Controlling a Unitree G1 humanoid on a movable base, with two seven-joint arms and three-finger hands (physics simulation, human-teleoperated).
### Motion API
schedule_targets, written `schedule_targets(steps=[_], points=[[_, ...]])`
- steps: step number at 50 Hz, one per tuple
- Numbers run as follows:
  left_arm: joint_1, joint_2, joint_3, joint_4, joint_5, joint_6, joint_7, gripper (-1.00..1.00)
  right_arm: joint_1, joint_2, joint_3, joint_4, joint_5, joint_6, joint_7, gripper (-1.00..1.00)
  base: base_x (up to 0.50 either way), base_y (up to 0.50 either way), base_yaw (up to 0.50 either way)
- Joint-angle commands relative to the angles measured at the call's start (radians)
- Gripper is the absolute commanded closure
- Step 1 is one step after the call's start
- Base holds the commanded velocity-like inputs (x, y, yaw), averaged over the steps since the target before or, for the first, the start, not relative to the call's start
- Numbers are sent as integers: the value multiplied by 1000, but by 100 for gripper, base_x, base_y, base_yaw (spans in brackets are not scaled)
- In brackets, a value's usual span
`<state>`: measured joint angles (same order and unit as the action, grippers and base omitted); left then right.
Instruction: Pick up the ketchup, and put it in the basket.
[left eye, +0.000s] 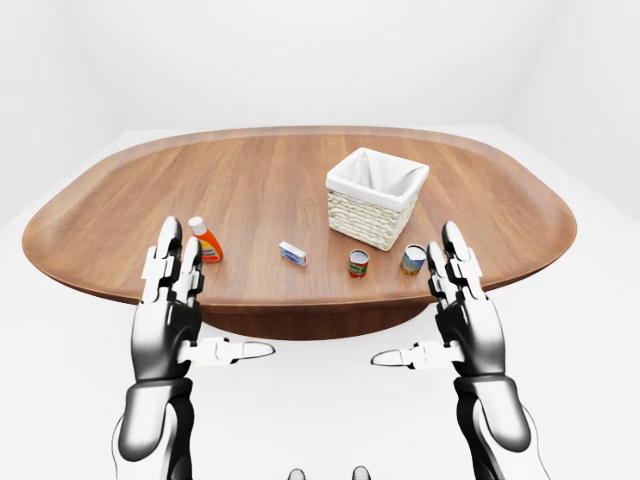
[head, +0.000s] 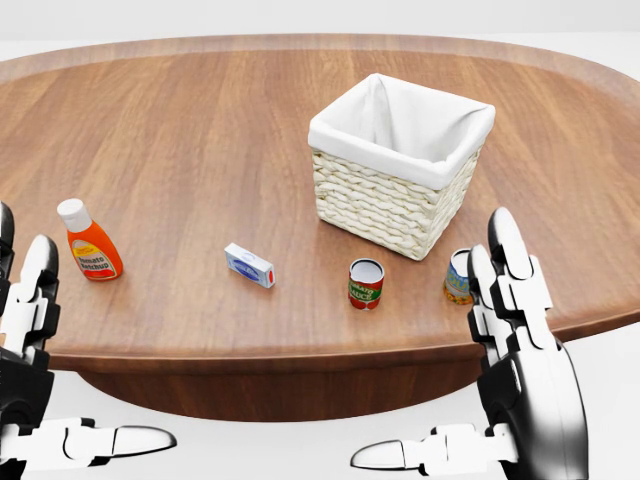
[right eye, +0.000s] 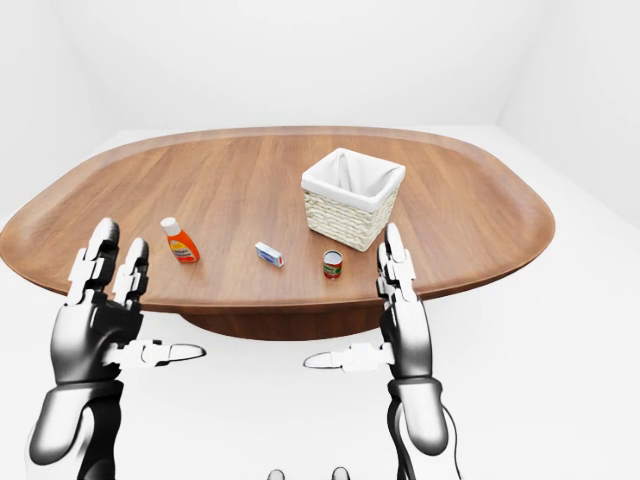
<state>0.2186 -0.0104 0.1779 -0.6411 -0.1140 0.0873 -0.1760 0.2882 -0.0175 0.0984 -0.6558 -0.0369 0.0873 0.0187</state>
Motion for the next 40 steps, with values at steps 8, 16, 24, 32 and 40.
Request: schedule_targets(steps=[8,16,24,32,40], points=[[8,-4,7,-21,-6,0,-8,-100,6,-3,4,-10,3,0,-4,-100,0,0,0],[35,-15,15,-81,-27,0,-28,-100,42,-17,33,-55,-25,0,-1,-100,50,8,0],[31,-15,21,-79,-33,0,-32,-100,41,-20,43,-46,-33,0,-3,-100,50,9,0],[28,-18,35,-88,-49,0,-32,-100,29,-7,15,-48,-12,0,-21,-100,38,9,0],[28,-19,36,-87,-51,0,-29,-100,28,-10,26,-41,-24,0,-29,-100,0,0,0]])
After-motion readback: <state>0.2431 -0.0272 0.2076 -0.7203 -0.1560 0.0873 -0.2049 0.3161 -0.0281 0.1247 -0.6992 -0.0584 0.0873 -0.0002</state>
